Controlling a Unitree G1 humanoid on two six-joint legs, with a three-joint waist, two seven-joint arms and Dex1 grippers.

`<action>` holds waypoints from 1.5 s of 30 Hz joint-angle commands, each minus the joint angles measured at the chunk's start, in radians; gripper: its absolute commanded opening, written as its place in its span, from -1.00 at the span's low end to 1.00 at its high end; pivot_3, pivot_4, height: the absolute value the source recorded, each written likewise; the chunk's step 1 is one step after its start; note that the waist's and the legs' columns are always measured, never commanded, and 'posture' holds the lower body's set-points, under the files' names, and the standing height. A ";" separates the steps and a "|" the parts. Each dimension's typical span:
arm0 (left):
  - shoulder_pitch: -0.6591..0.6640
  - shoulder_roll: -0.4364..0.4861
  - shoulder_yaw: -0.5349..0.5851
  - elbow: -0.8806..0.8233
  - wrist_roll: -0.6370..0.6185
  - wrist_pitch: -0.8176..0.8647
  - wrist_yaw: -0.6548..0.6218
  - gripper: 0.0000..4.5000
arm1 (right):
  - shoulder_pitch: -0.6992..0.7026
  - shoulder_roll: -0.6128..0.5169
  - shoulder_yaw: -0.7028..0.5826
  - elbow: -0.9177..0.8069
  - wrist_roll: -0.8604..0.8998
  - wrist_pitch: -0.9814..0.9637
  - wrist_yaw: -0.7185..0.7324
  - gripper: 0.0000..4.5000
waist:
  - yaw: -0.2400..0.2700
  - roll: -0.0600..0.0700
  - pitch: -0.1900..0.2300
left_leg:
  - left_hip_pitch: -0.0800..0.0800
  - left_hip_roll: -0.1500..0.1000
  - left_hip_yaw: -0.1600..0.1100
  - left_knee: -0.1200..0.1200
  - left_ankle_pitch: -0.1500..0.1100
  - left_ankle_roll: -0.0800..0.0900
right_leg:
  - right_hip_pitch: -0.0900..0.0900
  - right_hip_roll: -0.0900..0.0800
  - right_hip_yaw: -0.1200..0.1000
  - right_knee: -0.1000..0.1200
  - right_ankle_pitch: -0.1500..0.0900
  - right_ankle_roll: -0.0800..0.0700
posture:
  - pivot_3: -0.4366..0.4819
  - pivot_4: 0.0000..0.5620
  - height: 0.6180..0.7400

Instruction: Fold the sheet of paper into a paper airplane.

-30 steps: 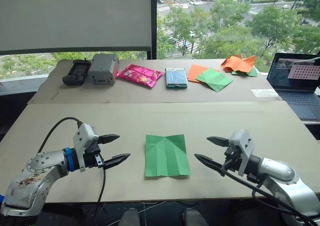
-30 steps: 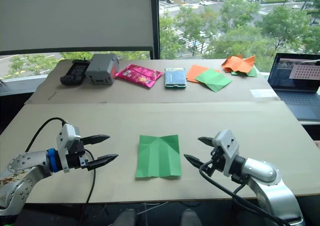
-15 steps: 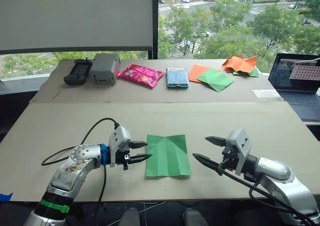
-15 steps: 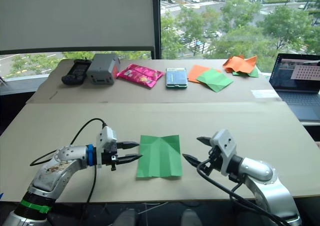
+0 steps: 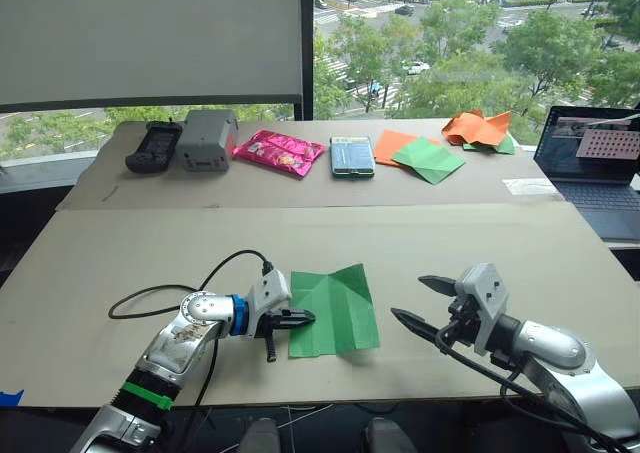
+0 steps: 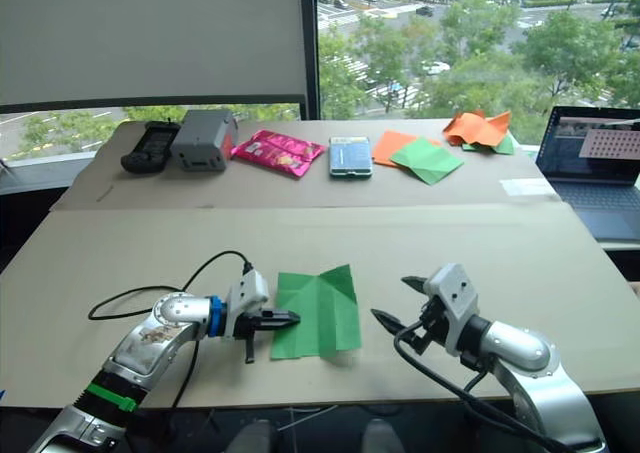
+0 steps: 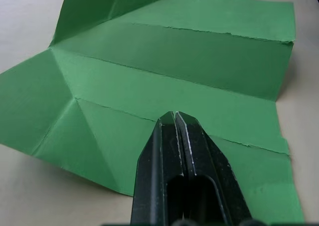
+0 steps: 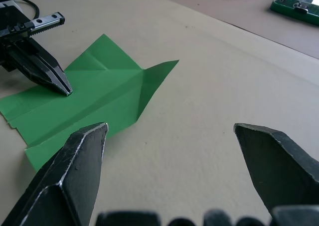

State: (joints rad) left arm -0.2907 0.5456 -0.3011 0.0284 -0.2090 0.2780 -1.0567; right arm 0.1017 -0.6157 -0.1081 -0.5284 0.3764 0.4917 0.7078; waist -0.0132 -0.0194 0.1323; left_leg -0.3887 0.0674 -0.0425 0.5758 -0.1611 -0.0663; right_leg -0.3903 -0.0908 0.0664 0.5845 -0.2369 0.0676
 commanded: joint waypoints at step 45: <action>0.041 0.020 -0.019 -0.009 0.069 -0.037 -0.003 -1.00 | -0.066 0.112 0.197 0.067 -0.025 0.064 -0.078 -0.99 | 0.000 0.000 -0.001 | 0.000 0.000 0.000 0.003 0.000 -0.001 | 0.000 0.000 0.000 0.003 0.000 0.000 | -0.05 -0.47 0.64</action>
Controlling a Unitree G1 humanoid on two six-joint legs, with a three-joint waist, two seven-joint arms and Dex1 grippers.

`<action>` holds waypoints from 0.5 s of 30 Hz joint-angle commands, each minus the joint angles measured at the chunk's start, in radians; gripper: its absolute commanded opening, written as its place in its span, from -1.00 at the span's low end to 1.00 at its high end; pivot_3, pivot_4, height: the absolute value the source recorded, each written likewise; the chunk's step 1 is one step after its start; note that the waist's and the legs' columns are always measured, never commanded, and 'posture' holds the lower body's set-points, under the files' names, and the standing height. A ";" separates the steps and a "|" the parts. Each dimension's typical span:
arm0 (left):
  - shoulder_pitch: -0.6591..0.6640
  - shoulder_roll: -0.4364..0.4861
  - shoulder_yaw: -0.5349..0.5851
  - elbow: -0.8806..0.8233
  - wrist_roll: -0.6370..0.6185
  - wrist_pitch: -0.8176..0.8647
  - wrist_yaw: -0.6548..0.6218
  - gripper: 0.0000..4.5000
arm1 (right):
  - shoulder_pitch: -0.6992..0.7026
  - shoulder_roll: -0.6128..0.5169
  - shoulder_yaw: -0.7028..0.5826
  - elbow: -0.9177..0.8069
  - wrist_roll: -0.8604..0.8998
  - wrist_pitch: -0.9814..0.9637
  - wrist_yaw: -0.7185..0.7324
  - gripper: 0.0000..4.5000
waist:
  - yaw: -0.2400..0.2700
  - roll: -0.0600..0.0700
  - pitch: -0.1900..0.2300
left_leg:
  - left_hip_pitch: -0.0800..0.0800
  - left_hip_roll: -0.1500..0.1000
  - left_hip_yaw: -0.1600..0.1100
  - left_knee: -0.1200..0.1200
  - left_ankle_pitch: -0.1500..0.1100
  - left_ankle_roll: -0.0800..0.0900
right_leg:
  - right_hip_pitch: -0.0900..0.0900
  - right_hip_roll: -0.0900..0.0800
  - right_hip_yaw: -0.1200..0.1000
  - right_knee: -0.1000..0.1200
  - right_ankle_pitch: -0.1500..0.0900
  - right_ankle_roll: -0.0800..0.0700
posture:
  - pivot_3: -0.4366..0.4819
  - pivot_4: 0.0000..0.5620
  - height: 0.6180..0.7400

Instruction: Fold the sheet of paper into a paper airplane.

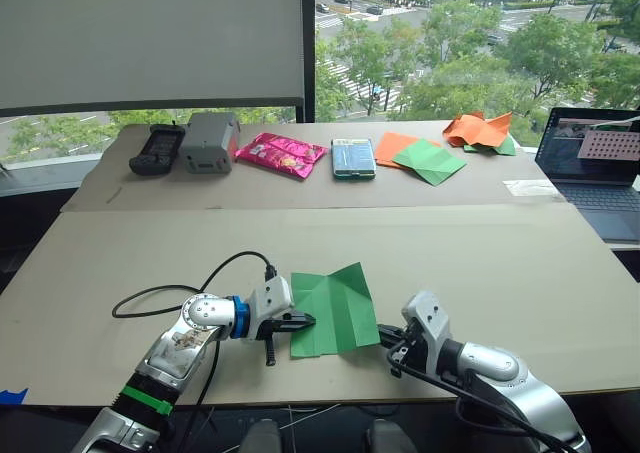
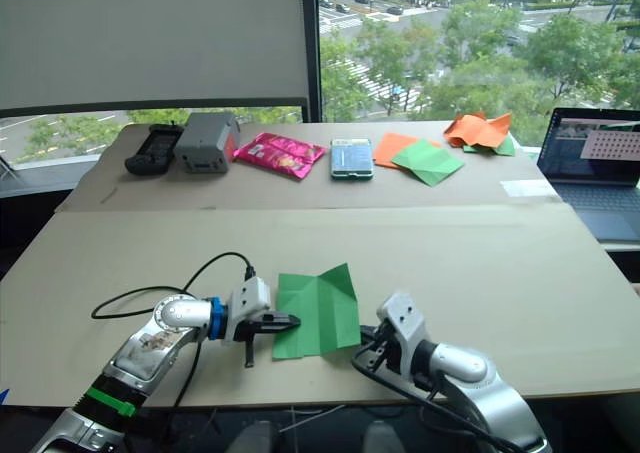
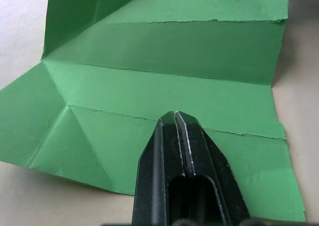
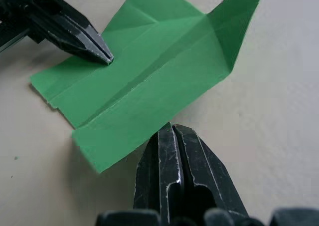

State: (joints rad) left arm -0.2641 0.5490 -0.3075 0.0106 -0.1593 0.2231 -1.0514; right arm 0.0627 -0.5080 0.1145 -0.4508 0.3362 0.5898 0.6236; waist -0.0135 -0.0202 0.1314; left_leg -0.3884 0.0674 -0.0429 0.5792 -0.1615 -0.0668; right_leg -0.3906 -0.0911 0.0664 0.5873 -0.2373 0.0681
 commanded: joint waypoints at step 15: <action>0.029 0.044 0.006 -0.018 0.019 0.038 -0.008 -1.00 | -0.214 0.131 0.198 0.113 -0.075 -0.002 -0.006 -0.99 | -0.001 0.003 -0.004 | 0.000 0.000 -0.001 -0.001 0.000 0.000 | -0.002 0.001 0.000 0.003 0.000 0.000 | -0.05 -0.47 0.64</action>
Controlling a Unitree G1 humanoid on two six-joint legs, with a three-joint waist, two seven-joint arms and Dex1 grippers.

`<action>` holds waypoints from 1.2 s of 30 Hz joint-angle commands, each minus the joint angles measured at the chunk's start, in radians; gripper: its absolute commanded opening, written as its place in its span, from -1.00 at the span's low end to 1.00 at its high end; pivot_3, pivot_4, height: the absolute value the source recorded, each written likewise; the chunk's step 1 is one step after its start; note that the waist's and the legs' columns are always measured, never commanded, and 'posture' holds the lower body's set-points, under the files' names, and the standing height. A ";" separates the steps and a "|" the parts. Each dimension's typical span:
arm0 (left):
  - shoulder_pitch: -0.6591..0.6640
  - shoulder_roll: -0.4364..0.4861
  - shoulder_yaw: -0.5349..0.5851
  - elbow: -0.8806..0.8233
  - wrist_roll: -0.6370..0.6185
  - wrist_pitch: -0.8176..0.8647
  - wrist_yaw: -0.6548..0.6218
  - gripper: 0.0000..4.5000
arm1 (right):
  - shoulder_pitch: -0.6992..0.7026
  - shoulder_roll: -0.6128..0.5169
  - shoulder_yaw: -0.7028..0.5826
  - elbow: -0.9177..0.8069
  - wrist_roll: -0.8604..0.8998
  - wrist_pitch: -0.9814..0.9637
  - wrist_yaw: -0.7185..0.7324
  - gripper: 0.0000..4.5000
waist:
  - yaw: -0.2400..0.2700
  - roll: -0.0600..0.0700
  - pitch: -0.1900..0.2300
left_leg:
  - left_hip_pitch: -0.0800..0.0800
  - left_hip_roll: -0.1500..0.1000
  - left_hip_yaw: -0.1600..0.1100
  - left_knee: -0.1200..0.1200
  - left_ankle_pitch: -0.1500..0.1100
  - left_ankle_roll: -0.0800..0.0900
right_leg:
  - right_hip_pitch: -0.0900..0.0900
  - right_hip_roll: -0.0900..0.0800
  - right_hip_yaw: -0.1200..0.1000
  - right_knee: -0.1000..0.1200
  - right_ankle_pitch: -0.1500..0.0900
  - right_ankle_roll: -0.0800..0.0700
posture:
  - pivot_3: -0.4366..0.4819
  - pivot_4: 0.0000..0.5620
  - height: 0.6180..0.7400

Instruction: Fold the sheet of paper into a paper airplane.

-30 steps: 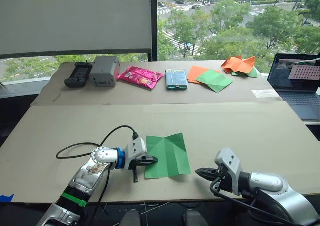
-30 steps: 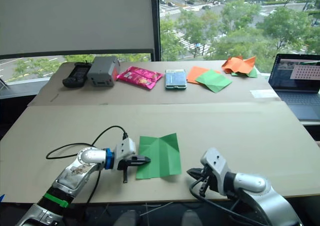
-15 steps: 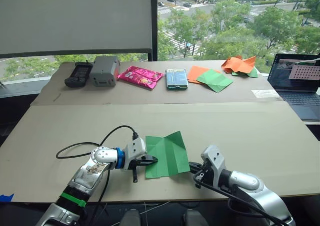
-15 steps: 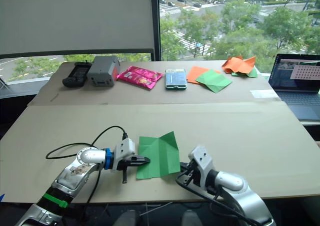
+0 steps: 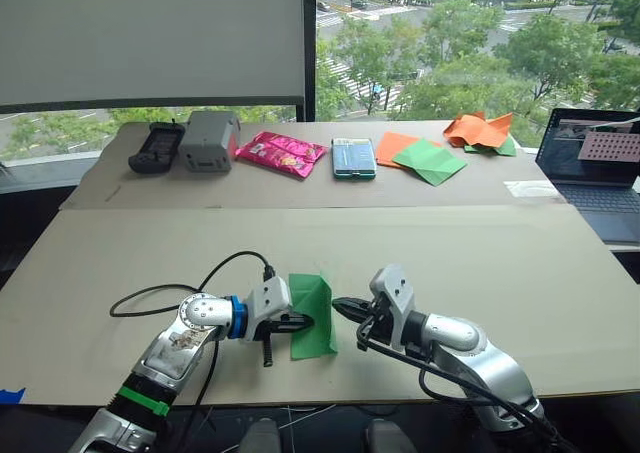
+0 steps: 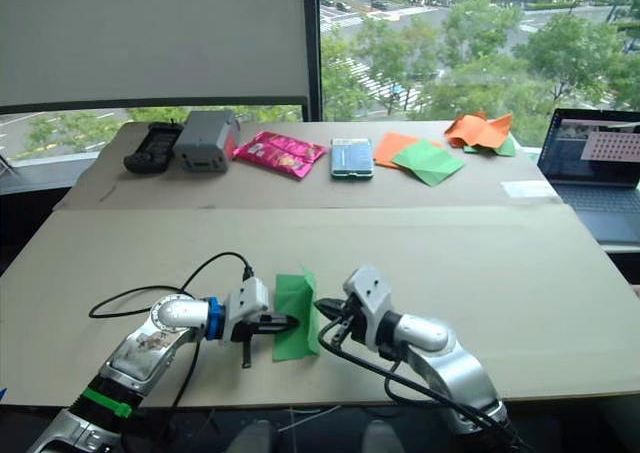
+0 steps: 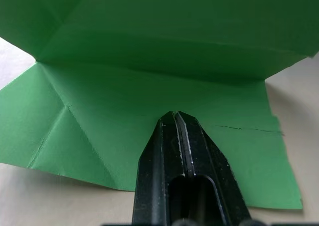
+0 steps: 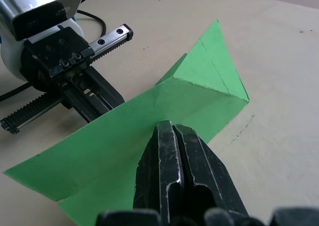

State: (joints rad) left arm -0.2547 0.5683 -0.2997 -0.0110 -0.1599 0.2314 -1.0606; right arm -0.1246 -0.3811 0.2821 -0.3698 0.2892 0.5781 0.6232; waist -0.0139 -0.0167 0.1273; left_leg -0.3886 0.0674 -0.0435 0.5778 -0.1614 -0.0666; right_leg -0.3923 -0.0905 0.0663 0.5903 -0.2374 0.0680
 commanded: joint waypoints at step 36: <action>0.018 0.054 0.036 -0.033 -0.043 0.113 0.022 -1.00 | -0.117 0.006 0.094 0.191 -0.100 0.003 0.036 -0.99 | 0.001 -0.002 0.000 | 0.000 0.000 -0.001 -0.003 0.000 0.000 | -0.006 0.001 0.000 0.004 0.000 -0.001 | -0.05 -0.47 0.64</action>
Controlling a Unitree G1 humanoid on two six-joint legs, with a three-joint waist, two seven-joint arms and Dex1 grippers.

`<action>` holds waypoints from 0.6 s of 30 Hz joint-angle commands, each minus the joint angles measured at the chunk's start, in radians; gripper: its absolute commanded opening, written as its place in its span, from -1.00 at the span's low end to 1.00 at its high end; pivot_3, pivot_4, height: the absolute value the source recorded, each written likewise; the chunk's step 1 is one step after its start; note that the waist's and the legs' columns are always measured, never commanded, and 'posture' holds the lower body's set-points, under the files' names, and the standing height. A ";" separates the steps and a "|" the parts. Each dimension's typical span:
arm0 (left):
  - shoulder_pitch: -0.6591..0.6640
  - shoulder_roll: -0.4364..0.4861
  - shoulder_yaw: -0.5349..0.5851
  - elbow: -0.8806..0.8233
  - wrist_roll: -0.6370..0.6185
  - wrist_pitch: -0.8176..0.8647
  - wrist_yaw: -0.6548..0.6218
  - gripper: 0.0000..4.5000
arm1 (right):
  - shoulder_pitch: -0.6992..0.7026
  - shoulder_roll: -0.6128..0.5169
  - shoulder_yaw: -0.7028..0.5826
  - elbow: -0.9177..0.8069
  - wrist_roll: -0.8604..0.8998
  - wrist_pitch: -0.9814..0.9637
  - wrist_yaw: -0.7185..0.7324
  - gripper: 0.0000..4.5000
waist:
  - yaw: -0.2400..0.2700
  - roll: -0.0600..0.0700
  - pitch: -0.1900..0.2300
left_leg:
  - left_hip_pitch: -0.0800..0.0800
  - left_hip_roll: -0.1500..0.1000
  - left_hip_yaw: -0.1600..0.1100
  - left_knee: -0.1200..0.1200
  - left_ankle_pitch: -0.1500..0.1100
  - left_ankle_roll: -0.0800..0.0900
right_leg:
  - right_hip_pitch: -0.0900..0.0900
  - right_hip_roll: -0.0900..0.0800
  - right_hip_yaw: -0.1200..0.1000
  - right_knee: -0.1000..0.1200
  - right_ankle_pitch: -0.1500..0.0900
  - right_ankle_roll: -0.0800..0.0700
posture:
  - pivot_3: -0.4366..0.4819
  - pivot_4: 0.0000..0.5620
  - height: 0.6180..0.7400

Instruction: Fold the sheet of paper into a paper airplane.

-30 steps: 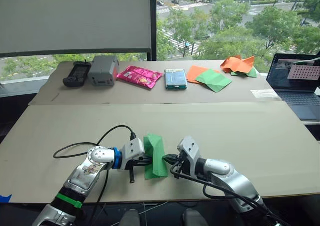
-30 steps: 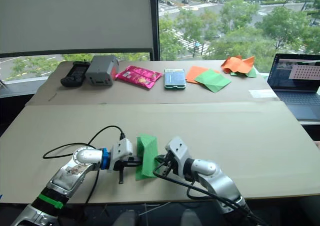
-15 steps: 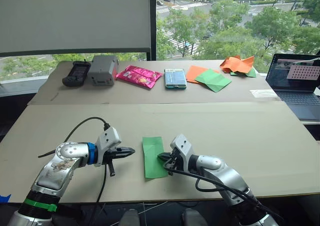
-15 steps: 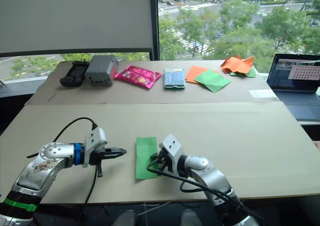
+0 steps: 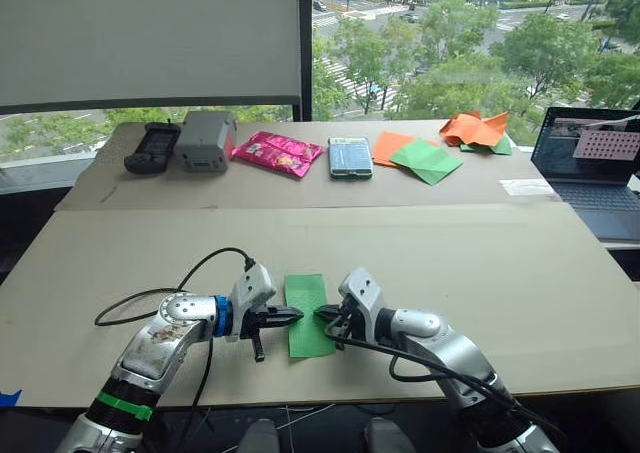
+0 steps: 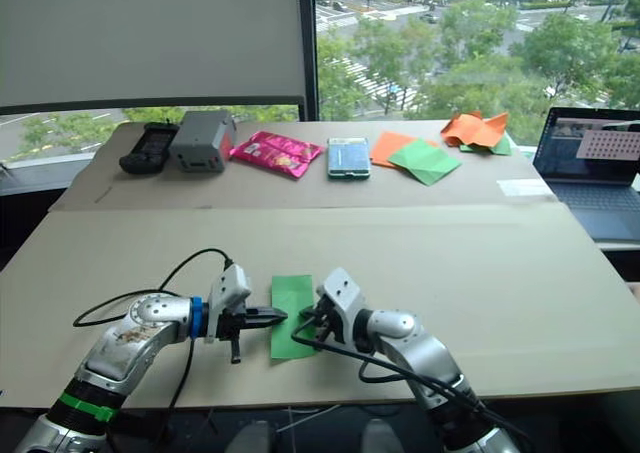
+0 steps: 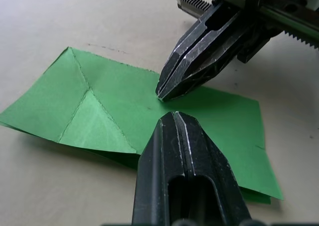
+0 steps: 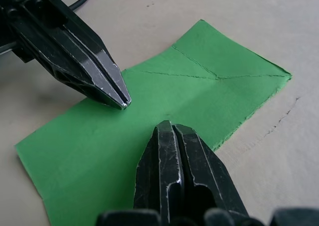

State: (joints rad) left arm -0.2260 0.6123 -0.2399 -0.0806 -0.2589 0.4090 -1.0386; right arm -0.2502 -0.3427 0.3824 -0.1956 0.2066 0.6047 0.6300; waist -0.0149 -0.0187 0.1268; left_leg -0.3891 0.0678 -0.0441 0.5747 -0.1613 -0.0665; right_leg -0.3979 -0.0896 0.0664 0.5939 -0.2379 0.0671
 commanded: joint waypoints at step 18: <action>0.025 0.017 -0.052 0.049 0.119 -0.140 -0.013 -1.00 | -0.186 -0.009 0.014 0.364 -0.092 -0.133 0.126 -0.99 | -0.001 0.003 -0.009 | 0.002 0.000 0.000 0.000 0.000 0.000 | 0.002 0.000 0.000 0.000 0.000 0.000 | -0.05 -0.47 0.64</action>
State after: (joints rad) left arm -0.2256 0.6157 -0.2693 -0.0354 -0.1670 0.2579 -1.0494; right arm -0.4353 -0.3487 0.3877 0.0942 0.1571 0.4636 0.7623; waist -0.0154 -0.0161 0.1182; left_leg -0.3869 0.0674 -0.0441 0.5749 -0.1614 -0.0666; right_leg -0.3960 -0.0898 0.0664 0.5943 -0.2379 0.0671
